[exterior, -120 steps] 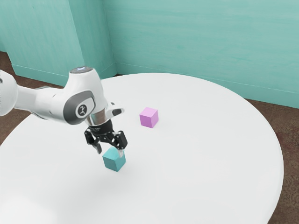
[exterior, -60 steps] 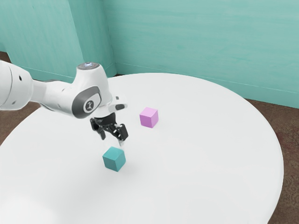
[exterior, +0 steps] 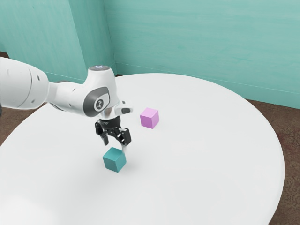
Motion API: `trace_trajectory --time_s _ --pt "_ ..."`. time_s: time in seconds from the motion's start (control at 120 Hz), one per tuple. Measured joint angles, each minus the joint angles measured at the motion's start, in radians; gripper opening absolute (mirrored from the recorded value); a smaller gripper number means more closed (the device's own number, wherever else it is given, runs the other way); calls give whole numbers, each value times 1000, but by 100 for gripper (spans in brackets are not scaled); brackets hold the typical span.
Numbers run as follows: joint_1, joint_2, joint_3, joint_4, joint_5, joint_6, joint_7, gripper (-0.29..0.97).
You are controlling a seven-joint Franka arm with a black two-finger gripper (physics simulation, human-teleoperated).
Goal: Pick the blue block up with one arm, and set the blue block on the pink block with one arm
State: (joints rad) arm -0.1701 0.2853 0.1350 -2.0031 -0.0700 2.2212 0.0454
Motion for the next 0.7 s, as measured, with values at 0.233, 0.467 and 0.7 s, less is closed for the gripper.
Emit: trace_trajectory --time_s 0.233,0.467,0.7 --pt "-27 -13 17 -34 -1 -20 14 65" --pt "-31 -10 20 -51 14 5 44 65" --pt "-25 20 24 -50 12 43 74 65"
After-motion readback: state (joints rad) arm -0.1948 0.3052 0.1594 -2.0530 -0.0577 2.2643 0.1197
